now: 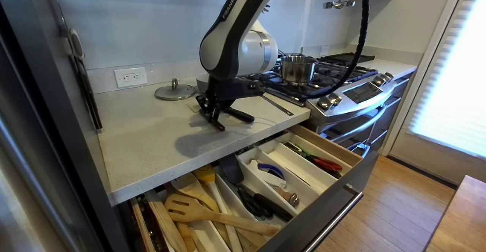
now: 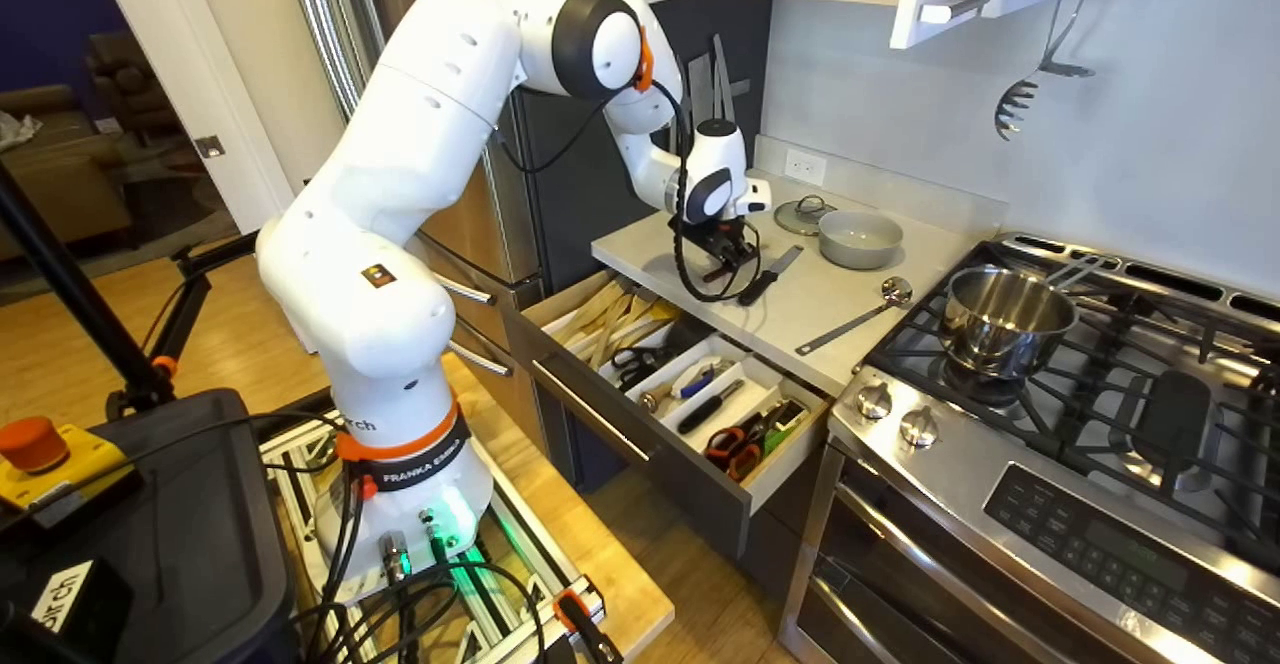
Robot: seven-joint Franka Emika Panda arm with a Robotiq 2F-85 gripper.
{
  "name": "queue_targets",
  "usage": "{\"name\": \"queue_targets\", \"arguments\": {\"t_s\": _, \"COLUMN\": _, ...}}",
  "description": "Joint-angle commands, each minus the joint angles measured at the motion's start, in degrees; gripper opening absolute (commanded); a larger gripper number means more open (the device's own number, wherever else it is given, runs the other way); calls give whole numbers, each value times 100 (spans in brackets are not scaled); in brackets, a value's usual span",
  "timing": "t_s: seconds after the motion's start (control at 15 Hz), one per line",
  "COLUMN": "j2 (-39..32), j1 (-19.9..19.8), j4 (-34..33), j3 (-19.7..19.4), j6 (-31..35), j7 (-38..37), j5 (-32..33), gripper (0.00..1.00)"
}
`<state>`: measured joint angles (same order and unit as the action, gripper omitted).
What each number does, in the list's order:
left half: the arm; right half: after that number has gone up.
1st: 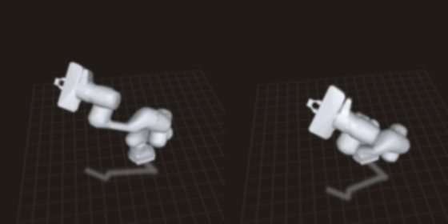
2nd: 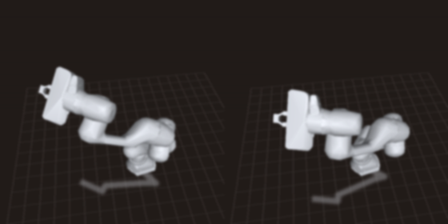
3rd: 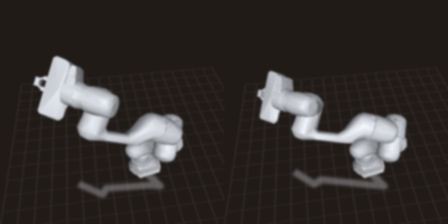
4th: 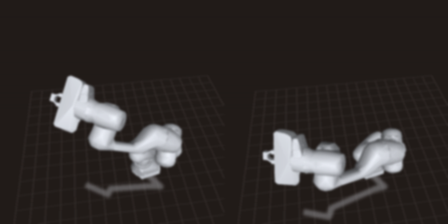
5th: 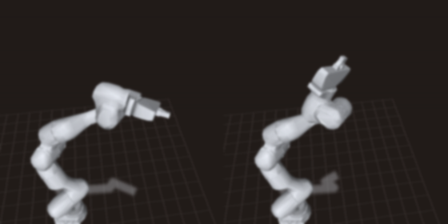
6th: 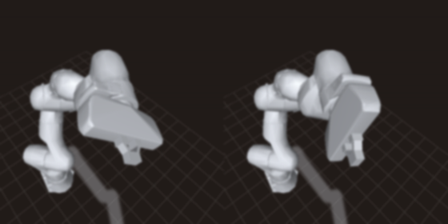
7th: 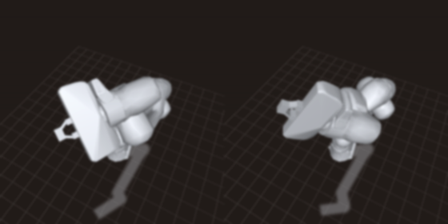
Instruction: Remove all the utensils on the cabinet top and put each utensil in a different compartment of the drawer starting with the wooden ladle into the left most compartment then the black spatula into the second far left compartment and continue with the same sequence up to the black knife
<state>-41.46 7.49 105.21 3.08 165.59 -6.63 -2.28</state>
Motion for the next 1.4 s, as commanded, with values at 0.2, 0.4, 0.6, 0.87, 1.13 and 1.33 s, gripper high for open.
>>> {"name": "queue_targets", "arguments": {"t_s": 0.2, "j2": 914, "j1": -277, "j4": 973, "j3": 465, "j6": -132, "j7": 192, "j5": -290, "gripper": 5}}
{"name": "queue_targets", "arguments": {"t_s": 0.4, "j2": 1555, "j1": -402, "j4": 1649, "j3": 620, "j6": -187, "j7": 251, "j5": -419, "gripper": 5}}
{"name": "queue_targets", "arguments": {"t_s": 0.6, "j2": 2166, "j1": -540, "j4": 2323, "j3": 729, "j6": -401, "j7": 372, "j5": -602, "gripper": 5}}
{"name": "queue_targets", "arguments": {"t_s": 0.87, "j2": 3002, "j1": -747, "j4": 3160, "j3": 816, "j6": -1063, "j7": 767, "j5": -1022, "gripper": 5}}
{"name": "queue_targets", "arguments": {"t_s": 1.13, "j2": 3705, "j1": -849, "j4": 3774, "j3": 660, "j6": -1760, "j7": 1319, "j5": -1509, "gripper": 5}}
{"name": "queue_targets", "arguments": {"t_s": 1.33, "j2": 4086, "j1": -879, "j4": 4044, "j3": 430, "j6": -2292, "j7": 1825, "j5": -1841, "gripper": 5}}
